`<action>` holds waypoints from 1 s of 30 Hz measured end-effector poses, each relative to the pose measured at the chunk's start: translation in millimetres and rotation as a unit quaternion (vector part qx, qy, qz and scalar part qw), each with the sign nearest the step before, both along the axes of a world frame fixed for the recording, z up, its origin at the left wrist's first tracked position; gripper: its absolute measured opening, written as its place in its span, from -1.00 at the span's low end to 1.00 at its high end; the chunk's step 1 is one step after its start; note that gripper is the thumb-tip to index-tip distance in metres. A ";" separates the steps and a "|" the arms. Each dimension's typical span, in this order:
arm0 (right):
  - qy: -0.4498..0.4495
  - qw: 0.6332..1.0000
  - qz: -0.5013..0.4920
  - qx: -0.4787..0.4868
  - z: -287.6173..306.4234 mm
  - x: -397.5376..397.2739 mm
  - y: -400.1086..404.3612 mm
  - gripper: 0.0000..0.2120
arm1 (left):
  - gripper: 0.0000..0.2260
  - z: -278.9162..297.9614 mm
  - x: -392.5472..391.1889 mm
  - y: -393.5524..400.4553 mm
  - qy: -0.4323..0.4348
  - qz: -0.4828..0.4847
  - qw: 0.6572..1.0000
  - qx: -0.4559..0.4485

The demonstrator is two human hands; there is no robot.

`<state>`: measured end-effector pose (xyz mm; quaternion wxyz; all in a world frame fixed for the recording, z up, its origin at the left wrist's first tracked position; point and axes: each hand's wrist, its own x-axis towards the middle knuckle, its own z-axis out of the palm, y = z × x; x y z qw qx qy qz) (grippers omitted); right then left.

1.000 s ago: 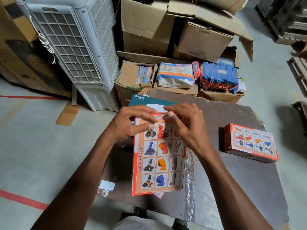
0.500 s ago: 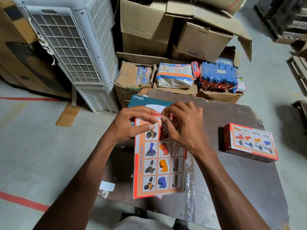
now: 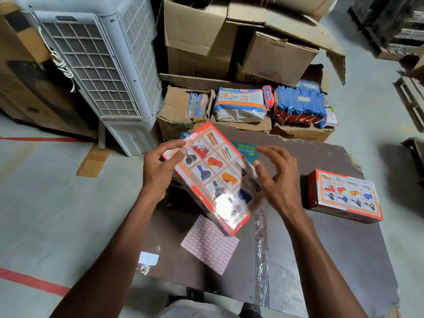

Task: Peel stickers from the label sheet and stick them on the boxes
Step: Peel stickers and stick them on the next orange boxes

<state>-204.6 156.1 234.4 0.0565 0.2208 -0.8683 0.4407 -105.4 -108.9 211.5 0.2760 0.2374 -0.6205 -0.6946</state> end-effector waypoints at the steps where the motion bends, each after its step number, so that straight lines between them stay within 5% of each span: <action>1: -0.018 1.000 -0.020 -0.012 -3.7 1.1 1.1 -0.61 | -0.85 -3.2 -1.3 0.0 0.001 0.028 0.999 0.015; 7: -0.237 0.966 -0.072 -0.079 -26.3 14.6 -6.2 -0.29 | -0.91 -29.4 -9.2 2.7 -0.010 0.185 0.982 0.042; 11: -0.410 0.896 -0.018 -0.168 -48.2 17.4 -20.8 -0.52 | -0.92 -48.9 -16.8 11.3 -0.017 0.229 0.970 0.074; 18: -0.396 0.903 -0.026 -0.162 -75.3 -10.0 -34.3 -0.62 | -0.52 -69.8 -33.2 12.4 0.018 0.156 0.984 0.087; 23: -0.391 0.905 -0.034 -0.162 -94.0 -34.0 -31.2 -0.55 | -0.66 -90.8 -42.1 -2.8 -0.143 0.062 0.987 0.031; 30: -0.388 0.908 -0.043 -0.156 -115.4 -38.0 -30.0 -0.60 | -0.47 -100.4 -45.9 -1.7 -0.172 0.011 0.983 0.064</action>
